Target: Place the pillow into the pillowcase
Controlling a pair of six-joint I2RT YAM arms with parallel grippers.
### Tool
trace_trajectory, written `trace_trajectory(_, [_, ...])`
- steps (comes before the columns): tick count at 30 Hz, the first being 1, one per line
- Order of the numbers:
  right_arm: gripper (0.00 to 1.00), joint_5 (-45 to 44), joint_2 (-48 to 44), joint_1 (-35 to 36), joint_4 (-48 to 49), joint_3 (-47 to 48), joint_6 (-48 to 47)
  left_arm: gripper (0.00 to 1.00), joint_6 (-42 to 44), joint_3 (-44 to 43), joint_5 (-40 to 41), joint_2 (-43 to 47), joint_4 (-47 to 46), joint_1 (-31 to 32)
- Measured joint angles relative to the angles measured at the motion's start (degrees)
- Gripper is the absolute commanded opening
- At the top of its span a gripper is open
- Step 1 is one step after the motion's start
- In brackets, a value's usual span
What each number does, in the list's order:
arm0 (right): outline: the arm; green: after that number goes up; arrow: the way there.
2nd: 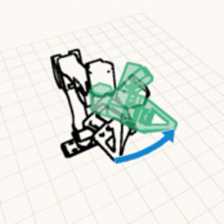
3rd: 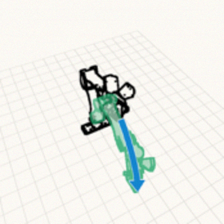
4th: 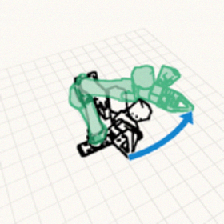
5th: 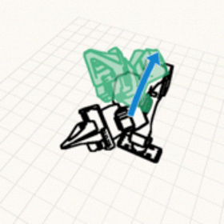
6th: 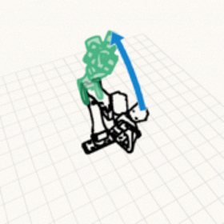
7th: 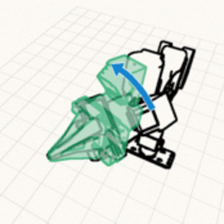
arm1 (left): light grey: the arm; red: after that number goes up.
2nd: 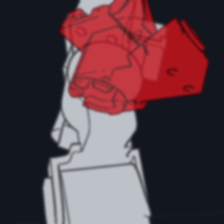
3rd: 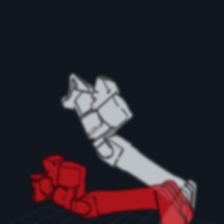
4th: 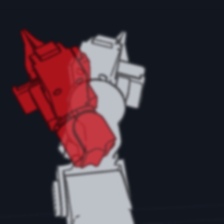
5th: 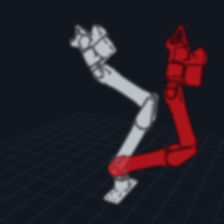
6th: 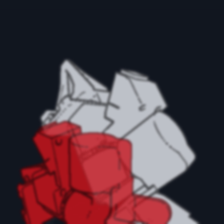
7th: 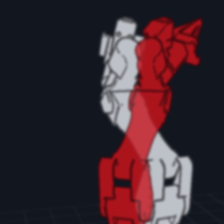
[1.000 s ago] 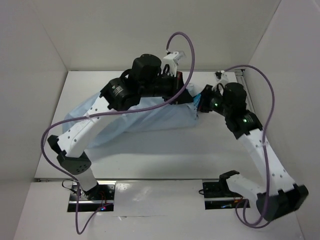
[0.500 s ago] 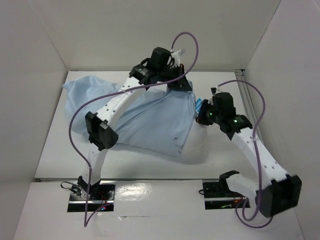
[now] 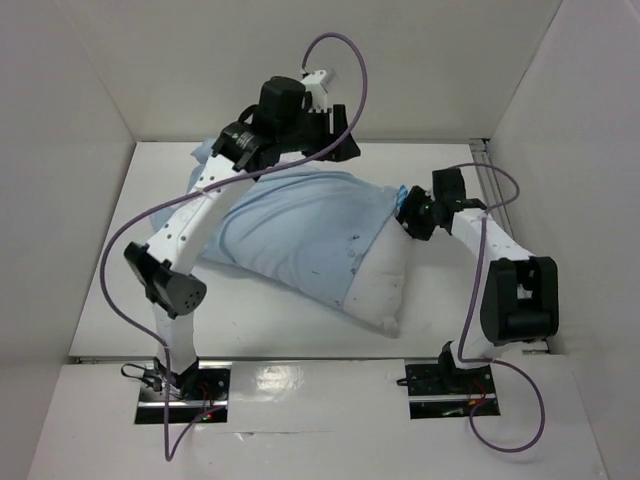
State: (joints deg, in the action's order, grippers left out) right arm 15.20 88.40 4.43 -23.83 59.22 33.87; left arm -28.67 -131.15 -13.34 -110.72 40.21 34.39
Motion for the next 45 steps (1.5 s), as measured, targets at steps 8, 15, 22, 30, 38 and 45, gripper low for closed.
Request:
trace_trajectory(8, [0.88,-5.1,-11.0,-9.6,-5.1,-0.2,-3.3,0.70,3.2,10.5,14.7,9.5,4.4,14.6])
trace_trajectory(15, [0.91,-5.3,-25.6,-12.7,-10.4,-7.7,-3.5,0.77,1.0,23.7,24.8,9.2,9.1,23.3])
trace_trajectory(22, [0.93,2.5,-34.1,-12.9,-13.1,-9.4,-5.7,0.76,-1.8,26.5,31.5,7.6,10.7,27.6])
trace_trajectory(30, [0.95,11.6,-34.0,-12.8,-12.8,-14.3,-7.8,0.66,-2.9,25.4,35.0,2.3,11.3,27.2])
trace_trajectory(38, [0.85,19.1,-28.7,-12.2,-6.0,-19.3,-7.5,0.16,-4.6,22.5,36.5,-1.0,13.1,25.7])
trace_trajectory(45, [0.05,22.6,-22.1,-6.7,10.7,-22.9,-1.0,0.00,-3.8,15.8,32.4,-1.0,14.7,23.5])
